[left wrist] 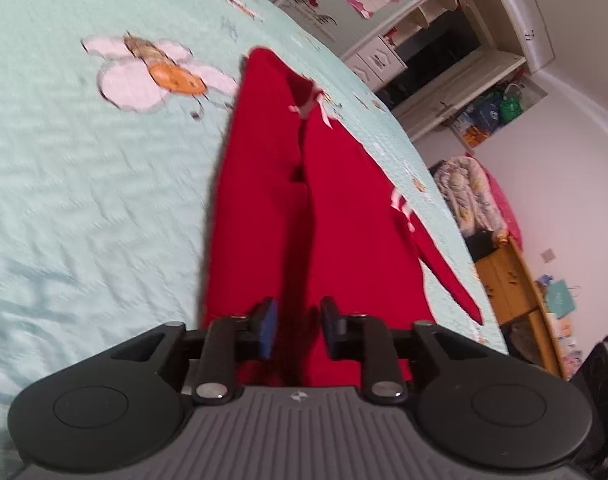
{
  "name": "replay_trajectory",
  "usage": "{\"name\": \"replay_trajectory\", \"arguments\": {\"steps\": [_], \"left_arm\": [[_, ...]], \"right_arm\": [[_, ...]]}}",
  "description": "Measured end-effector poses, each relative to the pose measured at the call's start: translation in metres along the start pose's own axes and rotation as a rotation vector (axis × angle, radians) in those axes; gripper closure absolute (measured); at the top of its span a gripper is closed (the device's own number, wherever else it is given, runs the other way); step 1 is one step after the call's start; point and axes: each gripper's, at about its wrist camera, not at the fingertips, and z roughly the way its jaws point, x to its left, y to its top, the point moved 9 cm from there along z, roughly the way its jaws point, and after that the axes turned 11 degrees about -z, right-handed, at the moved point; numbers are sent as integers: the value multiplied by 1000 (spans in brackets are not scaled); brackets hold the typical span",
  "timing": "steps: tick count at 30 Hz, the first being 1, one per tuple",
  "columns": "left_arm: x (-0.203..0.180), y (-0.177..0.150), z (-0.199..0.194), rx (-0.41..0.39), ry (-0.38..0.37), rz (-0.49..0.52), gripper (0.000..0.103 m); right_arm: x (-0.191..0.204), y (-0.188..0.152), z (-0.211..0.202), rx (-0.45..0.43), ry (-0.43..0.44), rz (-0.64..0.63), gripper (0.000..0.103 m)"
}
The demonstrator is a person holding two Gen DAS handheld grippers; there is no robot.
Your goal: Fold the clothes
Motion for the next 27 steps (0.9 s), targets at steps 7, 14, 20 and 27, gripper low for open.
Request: {"name": "replay_trajectory", "arguments": {"steps": [7, 14, 20, 27], "left_arm": [[-25, 9, -19, -59, -29, 107, 74], [-37, -19, 24, 123, -58, 199, 61], [-27, -16, 24, 134, -66, 169, 67], [-80, 13, 35, 38, -170, 275, 64]], "right_arm": [[-80, -10, -29, -226, -49, 469, 59], [-103, 4, -7, -291, -15, 616, 59], [-163, 26, 15, -359, -53, 733, 59], [-228, 58, 57, -400, -86, 755, 67]]}}
